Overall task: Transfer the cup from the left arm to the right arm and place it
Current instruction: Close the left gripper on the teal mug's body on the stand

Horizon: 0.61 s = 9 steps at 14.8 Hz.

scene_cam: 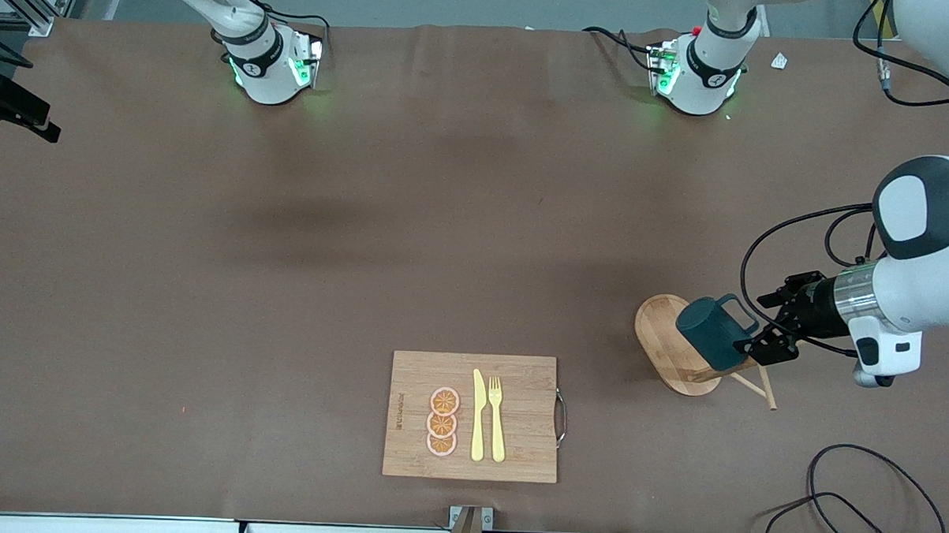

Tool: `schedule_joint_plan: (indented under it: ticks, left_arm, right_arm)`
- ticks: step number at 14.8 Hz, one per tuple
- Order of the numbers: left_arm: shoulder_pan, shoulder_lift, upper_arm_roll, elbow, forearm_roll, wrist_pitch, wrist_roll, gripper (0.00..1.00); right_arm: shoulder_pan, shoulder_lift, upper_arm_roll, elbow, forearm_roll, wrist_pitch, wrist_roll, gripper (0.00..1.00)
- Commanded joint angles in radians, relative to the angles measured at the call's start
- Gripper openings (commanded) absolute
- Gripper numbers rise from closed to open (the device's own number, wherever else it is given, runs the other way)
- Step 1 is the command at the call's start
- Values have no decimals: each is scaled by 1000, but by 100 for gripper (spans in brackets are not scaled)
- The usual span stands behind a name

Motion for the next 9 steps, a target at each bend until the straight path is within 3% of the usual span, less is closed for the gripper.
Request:
schedule_joint_plan:
  ticks: [1, 5, 9]
  left_arm:
    - [12, -40, -11, -54, -20, 64, 40, 100]
    - [22, -83, -13, -86, -38, 88, 46, 100]
    - [55, -175, -13, -247, -124, 189, 127, 100]
  right_arm:
    - [-8, -6, 5, -7, -4, 7, -6, 100]
    - [-8, -6, 5, -7, -6, 9, -6, 100]
    - [-6, -6, 5, -7, -6, 7, -6, 100]
